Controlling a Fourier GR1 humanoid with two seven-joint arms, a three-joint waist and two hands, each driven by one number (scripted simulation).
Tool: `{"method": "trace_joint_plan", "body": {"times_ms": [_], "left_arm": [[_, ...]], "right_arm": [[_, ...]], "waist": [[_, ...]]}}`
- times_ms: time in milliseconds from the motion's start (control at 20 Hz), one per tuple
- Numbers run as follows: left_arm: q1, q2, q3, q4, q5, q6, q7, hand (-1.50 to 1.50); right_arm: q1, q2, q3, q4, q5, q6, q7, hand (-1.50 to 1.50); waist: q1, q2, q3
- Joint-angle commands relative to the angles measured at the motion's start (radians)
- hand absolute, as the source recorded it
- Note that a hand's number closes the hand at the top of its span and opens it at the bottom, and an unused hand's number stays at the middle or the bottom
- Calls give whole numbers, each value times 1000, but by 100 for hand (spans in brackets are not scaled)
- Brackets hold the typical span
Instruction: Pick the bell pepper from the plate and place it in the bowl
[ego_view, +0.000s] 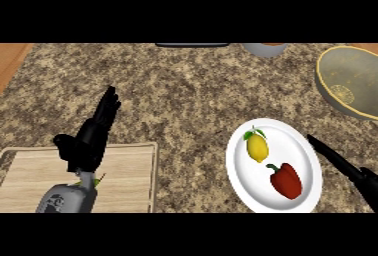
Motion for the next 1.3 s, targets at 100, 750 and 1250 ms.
{"method": "trace_joint_plan", "body": {"times_ms": [100,750,1250], "left_arm": [[6,9,40,-17,10,-44,15,0],[-34,-68,28,29,-62,-17,10,0],[2,-93,19,30,-94,-20,-11,0]], "right_arm": [[53,67,-43,58,28,61,-99,-150],[-49,247,6,210,131,65,-82,-150],[-103,238,-25,319,324,4,-141,-150]], "waist": [[0,0,0],[2,1,0],[3,2,0]]}}
